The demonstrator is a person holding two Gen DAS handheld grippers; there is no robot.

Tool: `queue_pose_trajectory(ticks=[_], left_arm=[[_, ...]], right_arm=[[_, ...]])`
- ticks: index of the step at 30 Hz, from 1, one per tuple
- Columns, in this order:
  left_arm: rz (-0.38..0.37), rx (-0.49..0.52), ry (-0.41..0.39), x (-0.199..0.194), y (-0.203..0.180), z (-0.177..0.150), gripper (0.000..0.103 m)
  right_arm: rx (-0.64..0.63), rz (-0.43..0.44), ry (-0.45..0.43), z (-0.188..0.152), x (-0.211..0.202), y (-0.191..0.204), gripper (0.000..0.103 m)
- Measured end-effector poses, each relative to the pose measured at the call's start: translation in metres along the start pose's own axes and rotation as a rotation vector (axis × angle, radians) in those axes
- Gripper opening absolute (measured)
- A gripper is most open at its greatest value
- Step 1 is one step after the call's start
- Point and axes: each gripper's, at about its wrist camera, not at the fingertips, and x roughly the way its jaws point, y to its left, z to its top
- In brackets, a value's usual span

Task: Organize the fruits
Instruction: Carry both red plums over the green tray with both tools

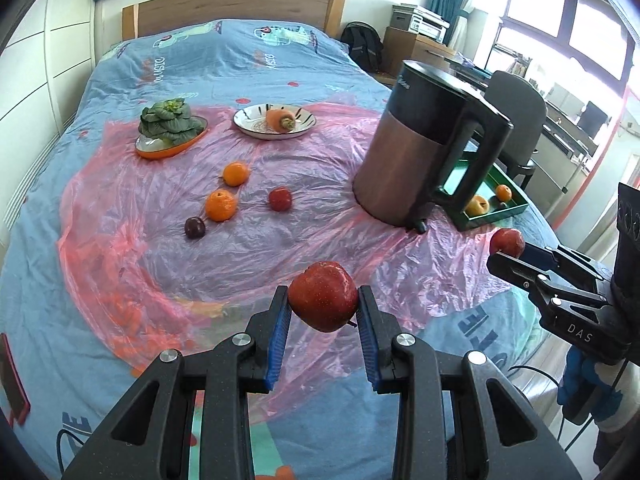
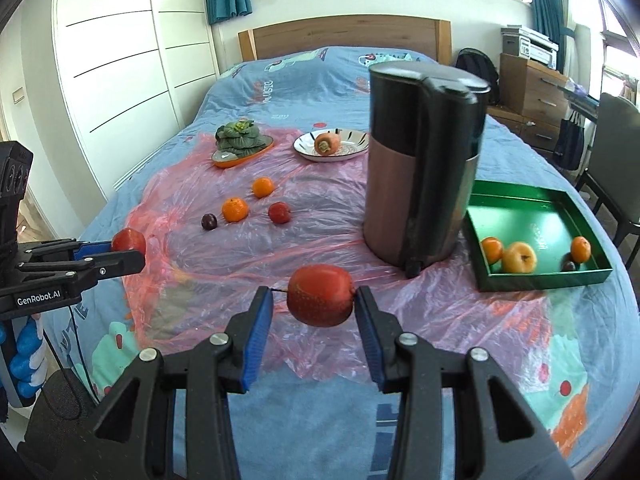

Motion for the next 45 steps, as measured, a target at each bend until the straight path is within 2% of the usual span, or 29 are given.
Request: queue_pose_trajectory(ticks=[9, 19, 33, 38, 45], left_arm=[[-0.069, 0.100, 0.011, 0.003, -0.070, 0.017, 0.028], [-0.154, 0.211, 0.051, 0.030, -0.147, 0.035, 0.028], [-0.279, 0.325, 0.096, 0.105, -0.257, 0.081, 0.028], [-0.276, 0.346, 0.098, 0.143, -0.284, 0.106, 0.028], [-0.227, 0.342, 0.112, 0.199, -0.296, 0.129, 0.028]], right_arm=[[-0.002, -0.062, -0.105, -0.016, -0.053, -0.044, 0.039], [0.097, -0.112, -0.169, -0.020, -0.071, -0.115, 0.039], [0.237, -0.215, -0.177, -0.009, -0.043, -0.238, 0.039], [0.267, -0.249, -0.166, 0.001, -0.021, -0.274, 0.038], [0.280, -0.277, -0.124, 0.010, 0.020, -0.315, 0.039]])
